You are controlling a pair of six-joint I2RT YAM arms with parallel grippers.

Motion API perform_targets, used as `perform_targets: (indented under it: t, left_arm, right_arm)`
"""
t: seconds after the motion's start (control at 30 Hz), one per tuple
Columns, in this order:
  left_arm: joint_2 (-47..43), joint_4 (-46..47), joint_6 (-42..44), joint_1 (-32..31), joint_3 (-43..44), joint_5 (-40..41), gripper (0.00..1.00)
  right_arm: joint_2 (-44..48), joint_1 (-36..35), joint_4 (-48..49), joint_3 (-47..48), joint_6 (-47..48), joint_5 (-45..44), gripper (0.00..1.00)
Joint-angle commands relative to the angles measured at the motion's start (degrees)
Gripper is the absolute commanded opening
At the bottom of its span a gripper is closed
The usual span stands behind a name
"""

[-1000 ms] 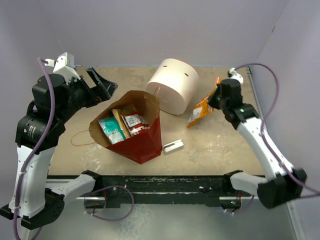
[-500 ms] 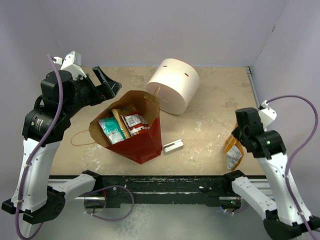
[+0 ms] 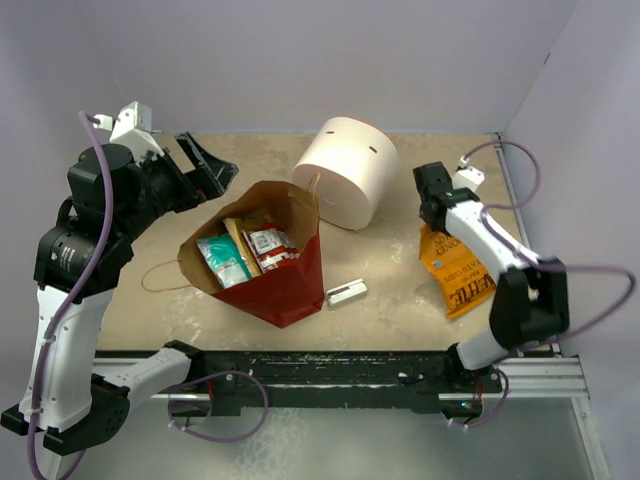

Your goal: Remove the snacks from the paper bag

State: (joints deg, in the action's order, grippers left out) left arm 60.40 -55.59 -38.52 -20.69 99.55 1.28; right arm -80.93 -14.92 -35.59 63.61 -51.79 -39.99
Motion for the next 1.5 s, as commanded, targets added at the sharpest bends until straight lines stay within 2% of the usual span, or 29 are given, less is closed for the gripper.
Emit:
perform_targets:
  t: [0.0,0.07,0.17,0.23,0.4,0.53,0.63,0.8,0.9,1.0,1.1,1.13,1.23,1.4,1.47]
  left_arm:
    - [-0.6,0.5,-1.2,0.0,1.2,-0.4,0.99]
    - [-0.3,-0.4,-1.1,0.1,1.9,-0.2,0.99]
    - [-0.4,-0.6,-1.2,0.1,1.8,0.0,0.99]
    - [-0.4,-0.3,-1.1,0.0,1.5,-0.2,0.99]
    - [0.6,0.4,-0.5,0.1,2.1,-1.5,0.99]
    - [0.4,1.3,-0.5,0.1,1.3,-2.0,0.99]
    - [0.4,2.1,0.1,0.1,0.9,-2.3,0.99]
    - [2.0,1.1,2.3,0.1,3.8,-0.7,0.99]
    - [2.6,0.3,3.2,0.1,5.3,-0.4,0.99]
    - [2.3,0.2,3.0,0.0,5.5,-0.1,0.99]
    - [1.8,0.4,2.4,0.1,4.7,0.0,0.99]
    - [1.6,0.4,2.1,0.0,4.4,0.0,0.99]
    - [1.1,0.4,1.6,0.1,3.2,-0.1,0.99]
    - [0.5,0.3,0.6,0.1,1.6,-0.8,0.99]
    - [0.4,0.1,0.3,0.0,1.3,-0.9,0.99]
  right_arm:
    - [-11.6,2.4,13.4,10.8,10.9,8.9,0.58]
    - [-12.2,2.9,11.3,16.1,13.3,17.8,0.72]
    - [-6.8,2.9,12.3,14.0,15.8,27.2,0.91]
    - [-2.9,2.9,12.2,12.0,19.5,31.0,1.0]
    - [3.9,2.8,5.3,11.4,30.7,36.2,1.0]
    - [10.2,1.4,4.0,11.0,31.8,46.5,0.99]
    - [13.9,-4.2,6.3,13.4,30.3,50.6,0.99]
    - [11.2,-15.1,6.8,22.3,27.9,55.0,0.99]
    - [10.1,-22.1,8.8,24.2,27.1,52.7,0.99]
    - [10.0,-26.0,12.3,22.7,25.3,51.5,0.99]
    - [7.1,-29.0,9.2,25.2,26.4,45.6,0.99]
    - [5.8,-29.6,7.5,26.6,26.1,40.3,0.99]
    - [1.8,-29.9,4.7,29.7,23.5,32.9,0.96]
    - [-4.9,-30.9,6.3,33.1,23.3,32.3,0.89]
    - [-7.4,-31.1,5.2,34.7,21.7,29.3,0.84]
